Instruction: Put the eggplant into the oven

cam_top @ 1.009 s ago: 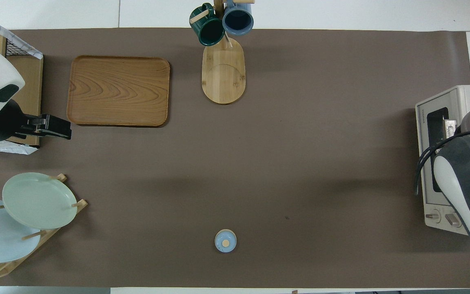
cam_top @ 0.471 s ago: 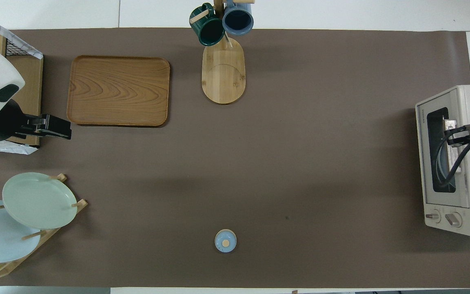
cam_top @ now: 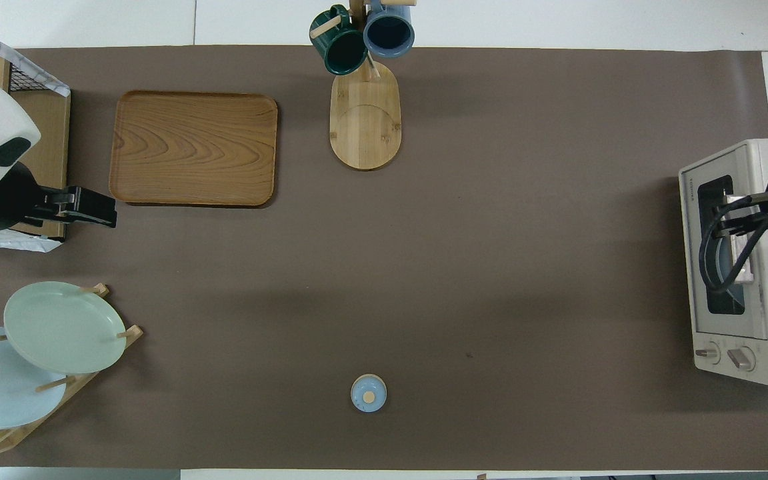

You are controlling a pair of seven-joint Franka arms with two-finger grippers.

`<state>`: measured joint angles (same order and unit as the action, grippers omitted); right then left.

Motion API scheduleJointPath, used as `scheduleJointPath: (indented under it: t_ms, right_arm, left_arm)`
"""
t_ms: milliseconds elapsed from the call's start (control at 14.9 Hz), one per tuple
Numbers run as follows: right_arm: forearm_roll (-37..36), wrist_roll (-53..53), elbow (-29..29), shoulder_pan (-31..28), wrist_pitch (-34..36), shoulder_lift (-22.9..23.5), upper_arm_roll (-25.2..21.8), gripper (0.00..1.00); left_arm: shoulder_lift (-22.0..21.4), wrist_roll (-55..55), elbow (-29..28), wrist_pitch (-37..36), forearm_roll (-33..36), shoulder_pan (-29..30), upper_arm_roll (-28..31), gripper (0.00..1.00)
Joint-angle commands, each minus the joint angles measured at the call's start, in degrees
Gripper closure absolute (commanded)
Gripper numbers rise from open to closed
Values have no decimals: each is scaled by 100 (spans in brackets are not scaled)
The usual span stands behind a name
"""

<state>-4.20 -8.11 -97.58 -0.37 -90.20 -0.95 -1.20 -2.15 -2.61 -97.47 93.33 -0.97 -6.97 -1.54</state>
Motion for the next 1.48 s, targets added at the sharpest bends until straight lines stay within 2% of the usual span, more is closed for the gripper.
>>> scheduleJointPath:
  t_ms: [0,135,202,269,404,1144,1278,1413]
  right_arm:
    - [86,422,178,246,213,130,-64,0]
    - [16,670,186,468,275,157,-239,0]
    - [77,670,404,494,258,218,-363,0]
    - [34,670,606,520,266,332,-381,0]
    - [59,653,600,512,266,333,-408,0]
    - [104,398,573,354,179,333,-408,0]
    - [104,398,573,56,161,333,-207,0]
    - [112,398,573,37,161,333,-170,0]
  left_arm:
    - [-40,33,8,19,-70,82,-40,0]
    - [-40,33,8,19,-78,82,-40,0]
    - [-40,33,8,19,-78,82,-40,0]
    - [-40,33,8,19,-70,82,-40,0]
    - [-40,33,8,19,-78,82,-40,0]
    - [-40,33,8,19,-70,82,-40,0]
    - [-40,33,8,19,-70,82,-40,0]
    - [-40,33,8,19,-70,82,-40,0]
